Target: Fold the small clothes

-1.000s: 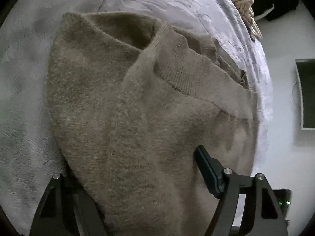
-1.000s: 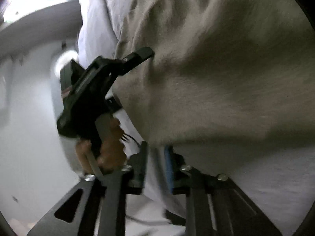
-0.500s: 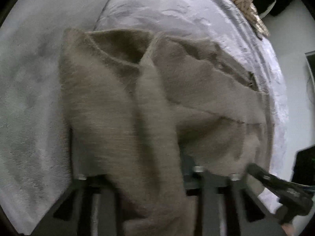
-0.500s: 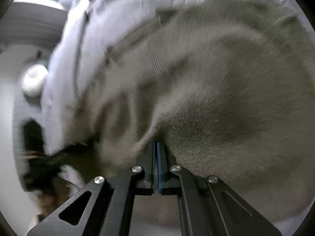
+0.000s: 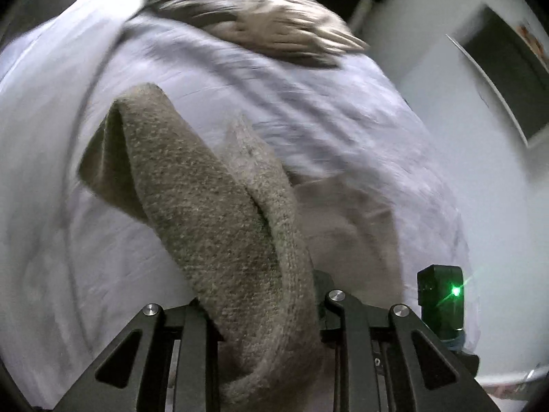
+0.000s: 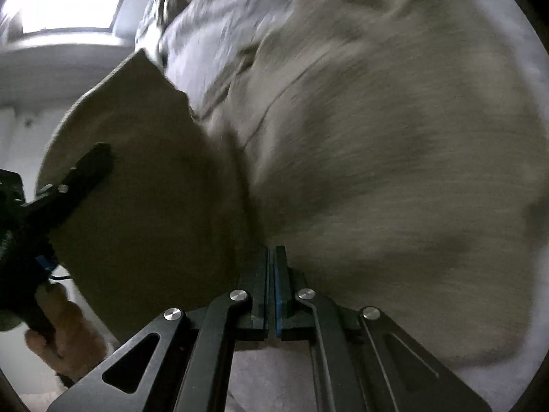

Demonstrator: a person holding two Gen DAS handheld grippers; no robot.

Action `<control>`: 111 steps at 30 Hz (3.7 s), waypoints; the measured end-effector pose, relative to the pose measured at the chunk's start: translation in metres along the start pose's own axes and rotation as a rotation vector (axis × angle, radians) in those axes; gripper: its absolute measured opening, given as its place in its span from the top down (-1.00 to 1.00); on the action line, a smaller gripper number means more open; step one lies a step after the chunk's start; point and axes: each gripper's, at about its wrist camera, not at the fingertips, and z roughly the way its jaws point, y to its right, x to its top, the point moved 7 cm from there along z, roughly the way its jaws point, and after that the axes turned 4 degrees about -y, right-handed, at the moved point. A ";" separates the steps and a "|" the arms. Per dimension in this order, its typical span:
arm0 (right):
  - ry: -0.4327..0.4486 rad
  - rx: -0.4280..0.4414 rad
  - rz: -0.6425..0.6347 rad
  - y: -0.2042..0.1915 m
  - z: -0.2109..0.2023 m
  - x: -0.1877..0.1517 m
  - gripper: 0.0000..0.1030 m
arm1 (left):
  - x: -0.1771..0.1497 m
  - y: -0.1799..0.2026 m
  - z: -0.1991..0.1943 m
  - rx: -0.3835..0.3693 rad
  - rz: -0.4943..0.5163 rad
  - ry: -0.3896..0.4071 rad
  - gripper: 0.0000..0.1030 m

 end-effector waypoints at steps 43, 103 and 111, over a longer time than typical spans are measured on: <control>0.015 0.324 0.323 0.069 -0.040 0.065 -0.27 | -0.066 0.035 0.081 0.205 0.102 -0.132 -0.83; -0.021 -0.434 -0.025 0.103 -0.093 -0.044 0.68 | -0.146 -0.026 0.083 0.296 0.046 -0.270 -0.98; 0.136 -0.360 -0.054 0.059 -0.125 -0.025 0.68 | -0.131 -0.034 0.049 0.322 0.003 -0.189 -0.98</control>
